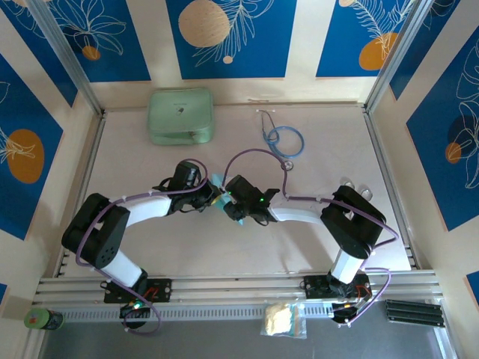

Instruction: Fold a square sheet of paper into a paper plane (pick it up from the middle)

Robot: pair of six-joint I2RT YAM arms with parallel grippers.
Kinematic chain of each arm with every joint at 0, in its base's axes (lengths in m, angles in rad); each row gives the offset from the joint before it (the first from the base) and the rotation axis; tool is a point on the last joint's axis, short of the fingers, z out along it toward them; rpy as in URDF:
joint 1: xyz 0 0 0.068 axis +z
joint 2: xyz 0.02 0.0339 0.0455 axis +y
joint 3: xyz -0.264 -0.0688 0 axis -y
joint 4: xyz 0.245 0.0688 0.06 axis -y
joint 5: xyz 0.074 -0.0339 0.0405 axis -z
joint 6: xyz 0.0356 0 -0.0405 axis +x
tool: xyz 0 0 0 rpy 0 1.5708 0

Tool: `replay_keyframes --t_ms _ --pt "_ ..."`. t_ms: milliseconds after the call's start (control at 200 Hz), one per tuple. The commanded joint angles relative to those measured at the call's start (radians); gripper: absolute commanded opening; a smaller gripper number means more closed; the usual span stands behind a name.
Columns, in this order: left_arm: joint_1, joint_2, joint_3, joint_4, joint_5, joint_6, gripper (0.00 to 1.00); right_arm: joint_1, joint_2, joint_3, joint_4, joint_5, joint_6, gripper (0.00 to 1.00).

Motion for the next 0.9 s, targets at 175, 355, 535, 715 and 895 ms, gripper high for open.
replay_keyframes --t_ms 175,355,535,715,895 --pt "-0.001 0.011 0.020 0.014 0.015 -0.011 0.08 -0.013 -0.130 -0.041 -0.037 0.014 0.041 0.45" --pt "0.000 0.017 0.019 0.025 0.022 -0.023 0.07 0.004 -0.107 -0.043 -0.033 -0.053 0.031 0.43" --pt "-0.001 0.018 0.015 0.030 0.026 -0.031 0.07 0.012 -0.044 -0.023 -0.012 -0.050 0.038 0.38" --pt "-0.001 0.020 0.015 0.037 0.028 -0.038 0.08 0.019 0.002 -0.008 -0.007 -0.032 0.034 0.36" --pt "-0.001 0.019 0.011 0.049 0.030 -0.052 0.08 0.021 0.020 -0.009 0.000 -0.036 0.030 0.36"
